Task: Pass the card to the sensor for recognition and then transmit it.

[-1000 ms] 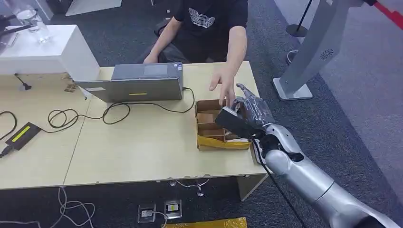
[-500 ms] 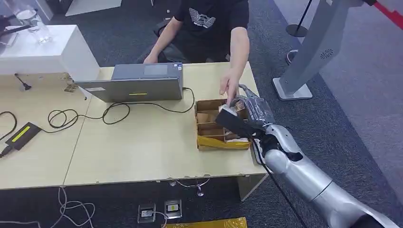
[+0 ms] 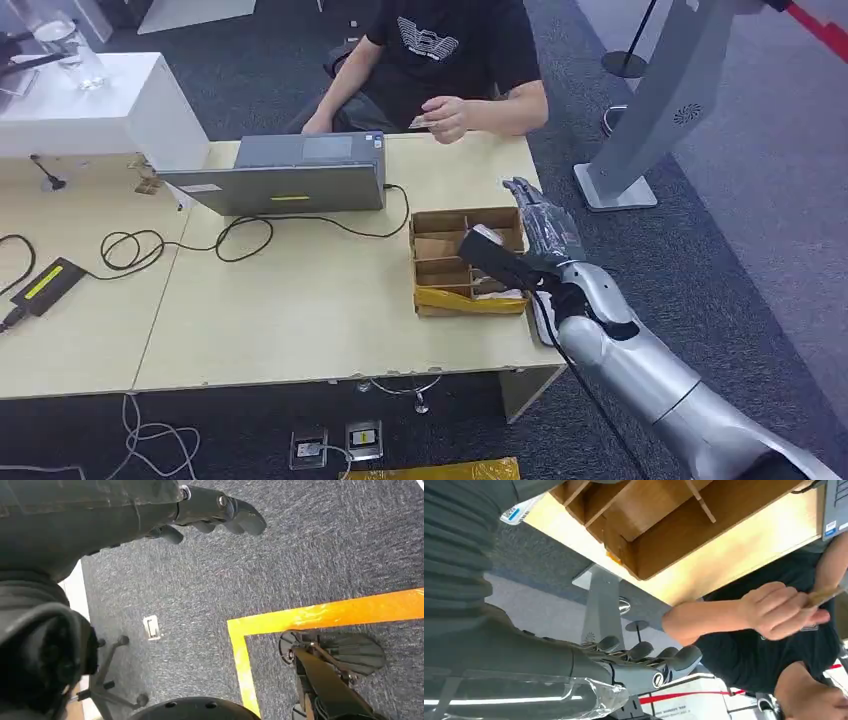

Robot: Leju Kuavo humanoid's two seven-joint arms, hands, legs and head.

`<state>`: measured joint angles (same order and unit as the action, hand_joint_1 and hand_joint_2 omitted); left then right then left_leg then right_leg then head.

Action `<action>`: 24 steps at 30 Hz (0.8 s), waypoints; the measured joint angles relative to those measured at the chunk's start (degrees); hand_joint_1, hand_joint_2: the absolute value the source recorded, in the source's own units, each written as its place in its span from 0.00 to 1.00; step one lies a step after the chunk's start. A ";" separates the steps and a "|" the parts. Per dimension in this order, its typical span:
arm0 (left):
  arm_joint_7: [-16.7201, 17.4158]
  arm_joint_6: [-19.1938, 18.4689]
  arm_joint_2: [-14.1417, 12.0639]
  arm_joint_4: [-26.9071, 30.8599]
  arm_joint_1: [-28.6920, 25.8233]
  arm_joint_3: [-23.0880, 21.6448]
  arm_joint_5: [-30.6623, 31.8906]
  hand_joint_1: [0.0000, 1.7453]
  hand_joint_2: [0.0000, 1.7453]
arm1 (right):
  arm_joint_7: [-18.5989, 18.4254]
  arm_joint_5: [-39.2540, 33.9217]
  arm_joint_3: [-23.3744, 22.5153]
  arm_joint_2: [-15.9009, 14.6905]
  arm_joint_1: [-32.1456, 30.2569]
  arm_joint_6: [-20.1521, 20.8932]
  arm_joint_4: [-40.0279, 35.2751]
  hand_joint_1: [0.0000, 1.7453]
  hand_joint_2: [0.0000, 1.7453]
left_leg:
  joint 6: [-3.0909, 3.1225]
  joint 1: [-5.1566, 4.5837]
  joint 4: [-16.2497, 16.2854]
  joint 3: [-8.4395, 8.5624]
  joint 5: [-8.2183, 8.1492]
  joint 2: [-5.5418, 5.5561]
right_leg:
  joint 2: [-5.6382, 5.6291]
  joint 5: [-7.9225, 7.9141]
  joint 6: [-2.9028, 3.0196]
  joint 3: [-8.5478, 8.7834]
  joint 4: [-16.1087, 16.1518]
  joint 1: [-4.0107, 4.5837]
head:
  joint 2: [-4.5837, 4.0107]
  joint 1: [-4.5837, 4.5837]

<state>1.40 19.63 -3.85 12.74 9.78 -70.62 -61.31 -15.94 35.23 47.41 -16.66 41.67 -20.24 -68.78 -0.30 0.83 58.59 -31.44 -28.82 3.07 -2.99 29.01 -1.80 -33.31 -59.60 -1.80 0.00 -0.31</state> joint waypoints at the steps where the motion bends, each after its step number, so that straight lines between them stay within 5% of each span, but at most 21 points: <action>1: -0.02 -0.02 0.02 0.00 0.00 -0.02 0.00 0.00 0.00 | -0.11 0.00 0.00 0.00 0.01 0.46 0.00 0.00 1.00 | 0.00 0.00 0.00 0.00 0.00 0.00 | 0.00 0.00 0.00 0.00 0.00 0.00 | 0.00 0.00; 15: 0.02 -0.11 0.00 0.00 -0.20 -0.09 -0.61 0.00 0.00 | -7.32 2.29 0.20 -2.64 0.21 14.88 -4.98 0.00 1.00 | 0.00 0.00 0.00 0.00 0.00 -0.01 | 0.00 0.00 0.00 0.00 0.00 0.00 | 0.00 0.00; 24: -0.33 0.57 0.00 0.00 -0.41 -0.09 -1.71 0.00 0.00 | -5.90 2.17 1.16 -2.93 0.56 16.68 -5.73 0.00 1.00 | 0.00 0.00 0.00 -0.01 0.00 -0.01 | 0.01 0.00 0.00 0.00 0.00 0.00 | 0.00 0.00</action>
<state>1.07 20.19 -3.85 12.74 9.38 -70.71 -63.01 -21.84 37.40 48.56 -19.58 42.23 -3.56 -74.51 -0.30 0.83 58.59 -31.44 -28.82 3.06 -2.98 29.01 -1.80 -33.31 -59.60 -1.79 0.00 -0.31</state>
